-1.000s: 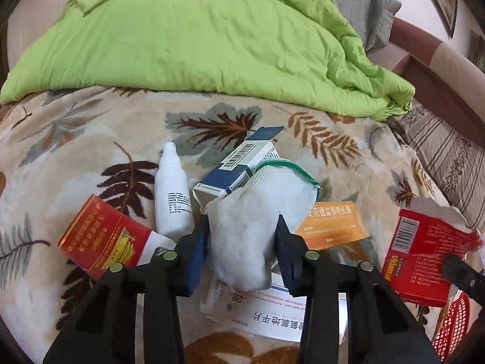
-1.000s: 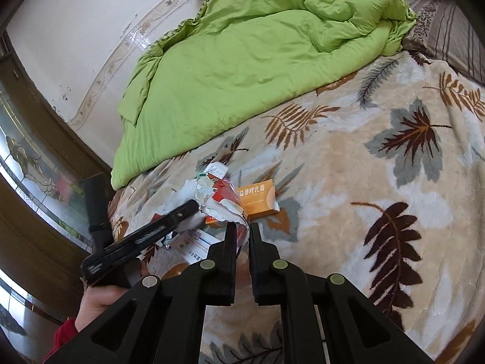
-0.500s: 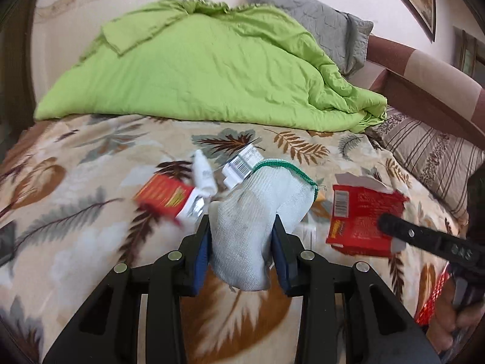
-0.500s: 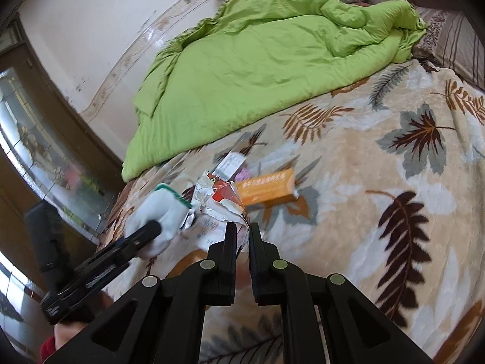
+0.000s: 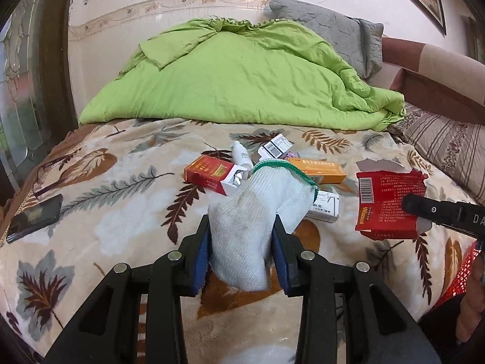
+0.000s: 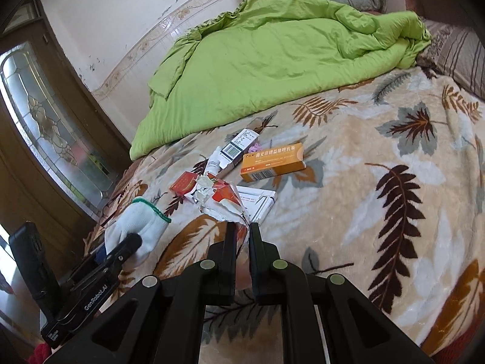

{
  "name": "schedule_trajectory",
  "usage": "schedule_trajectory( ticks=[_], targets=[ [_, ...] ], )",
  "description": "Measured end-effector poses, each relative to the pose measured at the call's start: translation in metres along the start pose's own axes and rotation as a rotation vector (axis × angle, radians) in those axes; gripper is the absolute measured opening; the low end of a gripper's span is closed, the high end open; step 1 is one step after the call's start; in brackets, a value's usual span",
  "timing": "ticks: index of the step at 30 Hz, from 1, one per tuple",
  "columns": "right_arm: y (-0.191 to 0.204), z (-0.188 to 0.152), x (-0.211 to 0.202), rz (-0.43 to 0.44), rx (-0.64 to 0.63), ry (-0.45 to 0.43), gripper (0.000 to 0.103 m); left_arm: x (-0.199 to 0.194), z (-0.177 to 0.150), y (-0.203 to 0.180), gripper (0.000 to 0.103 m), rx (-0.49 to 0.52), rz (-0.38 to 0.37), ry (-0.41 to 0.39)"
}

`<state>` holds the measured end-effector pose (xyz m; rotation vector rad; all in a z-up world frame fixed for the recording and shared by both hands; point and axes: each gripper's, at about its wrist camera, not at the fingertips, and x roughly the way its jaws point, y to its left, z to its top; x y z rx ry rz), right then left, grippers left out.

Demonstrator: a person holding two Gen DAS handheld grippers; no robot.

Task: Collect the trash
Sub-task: 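Lift the white glove with the left tool while the right tool grasps the crumpled red-white wrapper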

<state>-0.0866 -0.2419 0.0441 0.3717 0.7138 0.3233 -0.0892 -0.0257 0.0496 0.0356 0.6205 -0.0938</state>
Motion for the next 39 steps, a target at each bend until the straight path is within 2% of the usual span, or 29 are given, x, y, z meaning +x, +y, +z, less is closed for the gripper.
schedule_trajectory(
  ticks=[13, 35, 39],
  targets=[
    [0.001, 0.0, 0.008, -0.03, -0.022, 0.02, 0.009, 0.0, -0.001, -0.011, 0.036, 0.094, 0.072, -0.048],
    [0.001, 0.002, 0.005, -0.027, -0.023, 0.013, 0.009, 0.001, -0.002, -0.014, 0.036, 0.094, 0.069, -0.044],
    [0.002, 0.002, 0.005, -0.026, -0.023, 0.012, 0.009, 0.002, -0.002, -0.014, 0.036, 0.087, 0.049, -0.043]
  ],
)
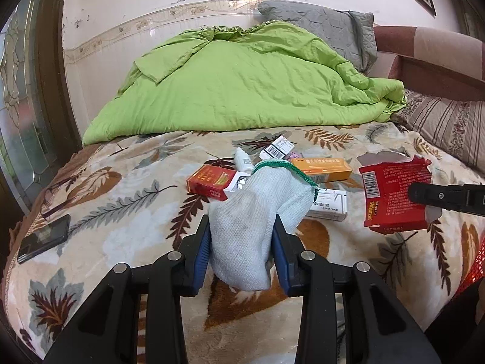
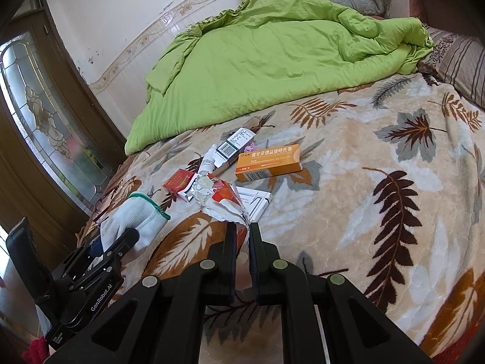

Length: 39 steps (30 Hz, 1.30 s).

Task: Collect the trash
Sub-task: 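Lift the white glove with the left tool while the right tool grasps the crumpled red-white wrapper, then carry the glove and wrapper to the red basket and open both tools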

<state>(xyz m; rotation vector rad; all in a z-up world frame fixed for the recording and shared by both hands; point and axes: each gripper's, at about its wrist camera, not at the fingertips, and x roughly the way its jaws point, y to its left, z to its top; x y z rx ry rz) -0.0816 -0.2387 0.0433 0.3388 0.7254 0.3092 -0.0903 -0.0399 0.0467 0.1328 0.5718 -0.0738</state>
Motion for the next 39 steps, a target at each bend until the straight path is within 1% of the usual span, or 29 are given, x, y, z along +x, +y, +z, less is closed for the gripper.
schedule_trajectory(
  ticks=[4, 8, 14, 17, 18, 20, 25, 27, 28, 30, 33, 37, 39],
  targets=[
    [0.0, 0.001, -0.001, 0.009, 0.013, 0.001, 0.009, -0.001, 0.001, 0.001, 0.036, -0.024, -0.067, -0.001],
    [-0.004, -0.001, -0.01, 0.035, 0.052, -0.006, 0.009, -0.005, 0.001, -0.009, 0.036, -0.014, -0.132, 0.005],
    [-0.023, -0.013, -0.046, 0.09, 0.148, -0.03, 0.009, -0.02, 0.007, -0.038, 0.036, 0.025, -0.23, -0.007],
    [-0.037, -0.021, -0.073, 0.074, 0.165, -0.047, 0.009, -0.031, 0.013, -0.062, 0.036, 0.068, -0.3, -0.014],
    [-0.044, -0.025, -0.087, 0.061, 0.174, -0.057, 0.009, -0.035, 0.015, -0.072, 0.036, 0.083, -0.32, -0.018],
    [-0.058, -0.03, -0.109, 0.036, 0.194, -0.077, 0.009, -0.044, 0.019, -0.095, 0.036, 0.113, -0.387, -0.021],
    [-0.108, -0.041, -0.187, -0.109, 0.256, -0.169, 0.009, -0.069, 0.029, -0.161, 0.036, 0.185, -0.57, -0.015],
    [-0.126, -0.047, -0.216, -0.168, 0.288, -0.199, 0.01, -0.078, 0.031, -0.187, 0.036, 0.201, -0.645, 0.001],
    [-0.135, -0.051, -0.229, -0.201, 0.305, -0.21, 0.01, -0.081, 0.032, -0.204, 0.036, 0.21, -0.693, 0.02],
    [-0.151, -0.059, -0.254, -0.263, 0.336, -0.231, 0.01, -0.085, 0.031, -0.231, 0.036, 0.223, -0.758, 0.055],
    [-0.172, -0.073, -0.285, -0.34, 0.383, -0.247, 0.011, -0.088, 0.027, -0.267, 0.036, 0.249, -0.824, 0.106],
    [-0.194, -0.09, -0.307, -0.388, 0.442, -0.254, 0.011, -0.09, 0.016, -0.312, 0.036, 0.29, -0.887, 0.175],
    [-0.202, -0.098, -0.312, -0.406, 0.465, -0.253, 0.011, -0.088, 0.012, -0.326, 0.04, 0.305, -0.9, 0.199]
  ],
)
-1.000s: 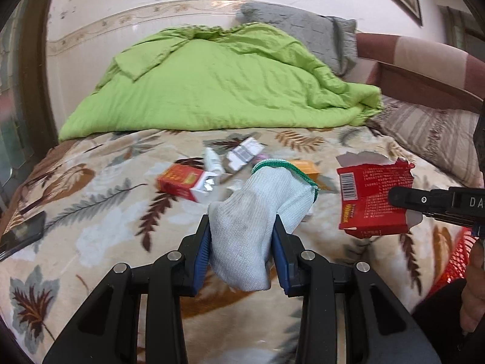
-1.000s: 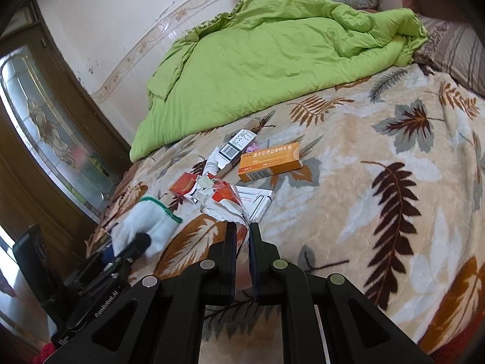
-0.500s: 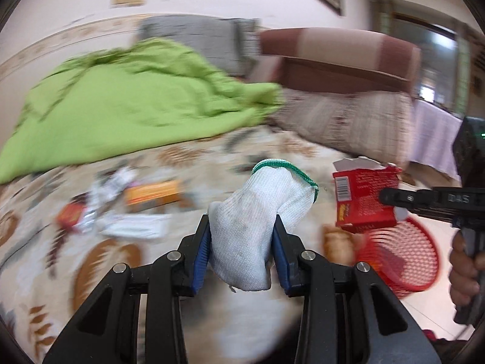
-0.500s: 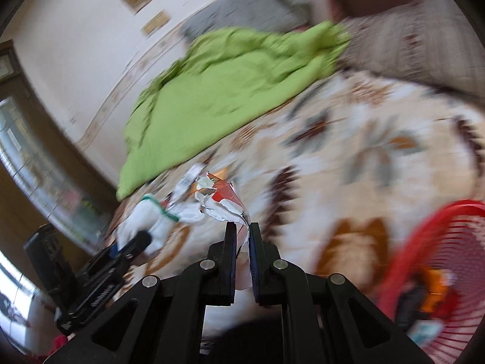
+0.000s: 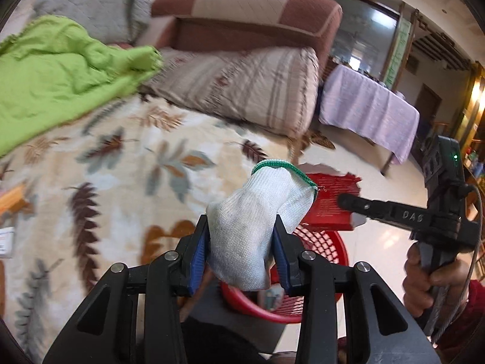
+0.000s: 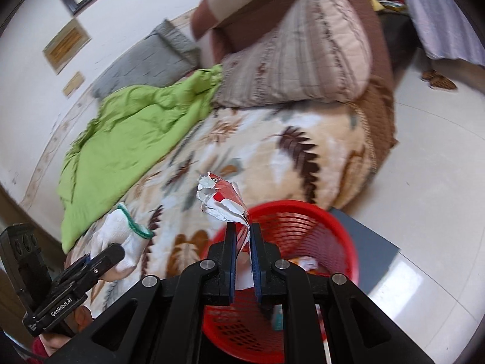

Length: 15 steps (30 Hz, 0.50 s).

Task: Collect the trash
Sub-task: 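Carry the glove and wrapper to the red basket and open both tools, then return both open tools to the remaining trash on the bed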

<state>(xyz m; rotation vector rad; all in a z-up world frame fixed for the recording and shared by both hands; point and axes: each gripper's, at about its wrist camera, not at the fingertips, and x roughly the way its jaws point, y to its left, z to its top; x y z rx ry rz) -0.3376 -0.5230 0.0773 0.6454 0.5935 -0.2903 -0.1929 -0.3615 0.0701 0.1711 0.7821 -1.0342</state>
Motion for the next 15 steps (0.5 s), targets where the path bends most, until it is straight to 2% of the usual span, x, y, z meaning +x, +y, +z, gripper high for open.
schedule_trajectory(
  ticks=[2, 4, 5, 6, 11, 15],
  targets=[
    [-0.012, -0.002, 0.002, -0.02, 0.02, 0.013, 0.014, 0.012, 0.0, -0.008, 0.056, 0.011, -0.017, 0.036],
    [-0.022, -0.004, 0.005, -0.037, 0.049, 0.027, 0.03, 0.012, -0.001, -0.011, 0.064, 0.009, -0.01, 0.032],
    [-0.026, -0.005, 0.005, -0.037, 0.061, 0.028, 0.045, 0.009, -0.002, -0.01, 0.065, 0.01, -0.012, 0.025],
    [-0.027, -0.006, 0.005, -0.036, 0.073, 0.024, 0.048, 0.006, -0.002, -0.009, 0.066, 0.014, -0.009, 0.02],
    [-0.02, -0.001, 0.007, -0.016, 0.054, 0.014, 0.049, -0.013, -0.002, 0.013, 0.069, -0.025, 0.055, -0.013],
    [0.002, -0.003, 0.019, 0.053, 0.026, 0.046, 0.05, -0.034, -0.011, 0.043, 0.069, -0.088, 0.12, -0.031]
  ],
)
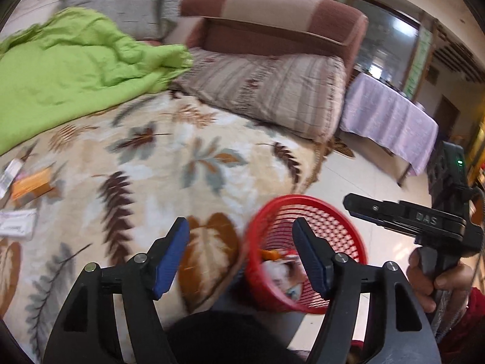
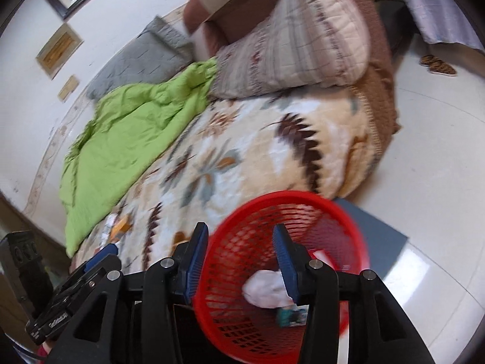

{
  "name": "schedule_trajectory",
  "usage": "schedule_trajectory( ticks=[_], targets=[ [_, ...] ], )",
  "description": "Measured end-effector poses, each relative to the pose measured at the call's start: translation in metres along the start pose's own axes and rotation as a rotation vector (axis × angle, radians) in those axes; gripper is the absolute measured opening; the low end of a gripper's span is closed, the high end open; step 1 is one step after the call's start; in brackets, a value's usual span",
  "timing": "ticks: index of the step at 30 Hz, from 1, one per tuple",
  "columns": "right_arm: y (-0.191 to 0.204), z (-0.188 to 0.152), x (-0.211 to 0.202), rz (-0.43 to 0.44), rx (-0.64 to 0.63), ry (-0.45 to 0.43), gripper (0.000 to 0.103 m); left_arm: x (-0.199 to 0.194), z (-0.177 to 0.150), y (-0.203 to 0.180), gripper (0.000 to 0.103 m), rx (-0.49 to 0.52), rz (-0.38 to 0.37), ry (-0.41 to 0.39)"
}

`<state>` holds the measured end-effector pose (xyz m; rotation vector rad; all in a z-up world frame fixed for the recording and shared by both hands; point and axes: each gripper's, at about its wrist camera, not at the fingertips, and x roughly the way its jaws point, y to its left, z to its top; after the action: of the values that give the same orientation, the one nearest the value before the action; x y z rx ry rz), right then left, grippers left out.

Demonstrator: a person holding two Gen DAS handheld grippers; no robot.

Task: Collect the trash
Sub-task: 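Return both open tools to the remaining trash on the bed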

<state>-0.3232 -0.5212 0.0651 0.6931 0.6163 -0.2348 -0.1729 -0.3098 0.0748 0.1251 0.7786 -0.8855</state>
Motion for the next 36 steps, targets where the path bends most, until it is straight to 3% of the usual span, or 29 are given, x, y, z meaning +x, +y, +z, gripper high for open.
schedule_trajectory(
  ticks=[10, 15, 17, 20, 22, 25, 28, 31, 36],
  targets=[
    [0.089, -0.025, 0.048, 0.139, -0.225, 0.137, 0.05, -0.056, -0.027, 0.105, 0.069, -0.168, 0.196, -0.032],
    [0.132, -0.032, 0.073, 0.193, -0.316, 0.191, 0.05, -0.086, -0.048, 0.181, 0.069, -0.321, 0.329, -0.065],
    [0.151, -0.036, 0.085, 0.217, -0.351, 0.212, 0.053, -0.093, -0.055, 0.206, 0.069, -0.353, 0.386, -0.066],
    [0.178, -0.043, 0.101, 0.231, -0.403, 0.223, 0.068, -0.101, -0.063, 0.247, 0.069, -0.377, 0.486, -0.066],
    [0.202, -0.048, 0.117, 0.246, -0.447, 0.242, 0.07, -0.106, -0.068, 0.274, 0.069, -0.375, 0.558, -0.05],
    [0.233, -0.054, 0.141, 0.285, -0.482, 0.304, 0.075, -0.113, -0.078, 0.307, 0.069, -0.429, 0.584, -0.039],
    [0.272, -0.06, 0.172, 0.326, -0.569, 0.37, 0.08, -0.123, -0.086, 0.333, 0.069, -0.531, 0.533, -0.06],
    [0.31, -0.067, 0.208, 0.37, -0.64, 0.452, 0.081, -0.13, -0.087, 0.343, 0.069, -0.56, 0.524, -0.077],
    [0.368, -0.079, 0.276, 0.34, -0.75, 0.486, 0.084, -0.135, -0.089, 0.362, 0.069, -0.588, 0.526, -0.098]
  ],
)
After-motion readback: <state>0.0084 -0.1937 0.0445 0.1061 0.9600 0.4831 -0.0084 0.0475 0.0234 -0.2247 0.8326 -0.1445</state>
